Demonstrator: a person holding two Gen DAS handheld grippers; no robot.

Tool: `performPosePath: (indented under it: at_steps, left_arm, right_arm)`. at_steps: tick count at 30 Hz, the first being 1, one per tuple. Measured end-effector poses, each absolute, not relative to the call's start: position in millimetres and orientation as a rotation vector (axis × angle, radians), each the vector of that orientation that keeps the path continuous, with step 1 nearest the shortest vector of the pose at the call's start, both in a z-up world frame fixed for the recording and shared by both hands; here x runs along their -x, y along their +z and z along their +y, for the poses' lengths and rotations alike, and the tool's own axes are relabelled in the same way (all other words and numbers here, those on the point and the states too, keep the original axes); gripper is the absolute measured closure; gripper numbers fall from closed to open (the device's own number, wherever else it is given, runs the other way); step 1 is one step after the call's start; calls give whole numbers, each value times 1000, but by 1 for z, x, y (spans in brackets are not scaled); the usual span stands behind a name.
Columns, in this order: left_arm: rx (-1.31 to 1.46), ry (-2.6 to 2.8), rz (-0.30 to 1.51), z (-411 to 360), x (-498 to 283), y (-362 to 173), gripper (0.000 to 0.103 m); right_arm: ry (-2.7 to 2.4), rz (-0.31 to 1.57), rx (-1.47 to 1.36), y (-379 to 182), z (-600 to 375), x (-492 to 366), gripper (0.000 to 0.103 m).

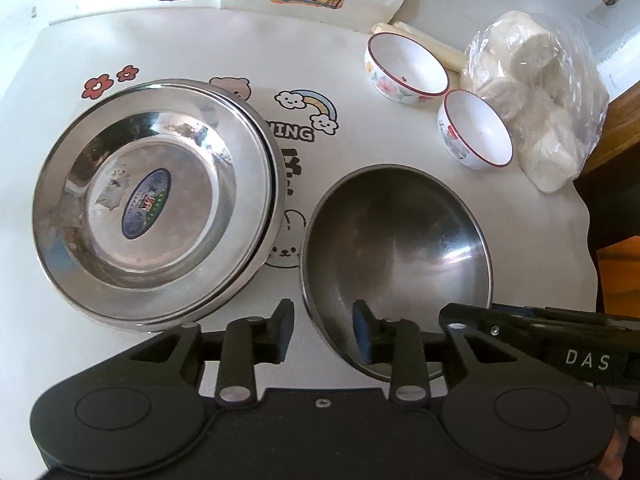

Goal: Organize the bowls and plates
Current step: 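Open both grippers and move toward the white red-rimmed bowls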

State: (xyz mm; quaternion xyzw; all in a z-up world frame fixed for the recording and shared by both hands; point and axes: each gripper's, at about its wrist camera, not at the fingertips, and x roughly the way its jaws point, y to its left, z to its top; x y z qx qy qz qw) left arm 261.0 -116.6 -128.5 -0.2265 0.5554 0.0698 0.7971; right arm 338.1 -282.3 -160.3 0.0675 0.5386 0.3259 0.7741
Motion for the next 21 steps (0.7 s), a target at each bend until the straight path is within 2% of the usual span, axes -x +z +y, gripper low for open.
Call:
performPosePath:
  at_steps: [6, 9, 18, 20, 21]
  left_arm:
    - [480, 171, 1181, -114, -253, -115, 44]
    - [485, 174, 1160, -113, -252, -103, 38]
    - [418, 180, 1081, -116, -280, -75, 3]
    - [410, 176, 1067, -118, -289, -73, 1]
    - [407, 170, 1062, -119, -293, -73, 1]
  right_arm:
    - [704, 1139, -169, -153, -290, -337, 52]
    - [700, 1116, -176, -148, -296, -337, 42]
    - [654, 1039, -209, -129, -318, -347, 10]
    - [636, 1025, -215, -126, -323, -350, 1]
    - [629, 1018, -219, -126, -325, -352, 0]
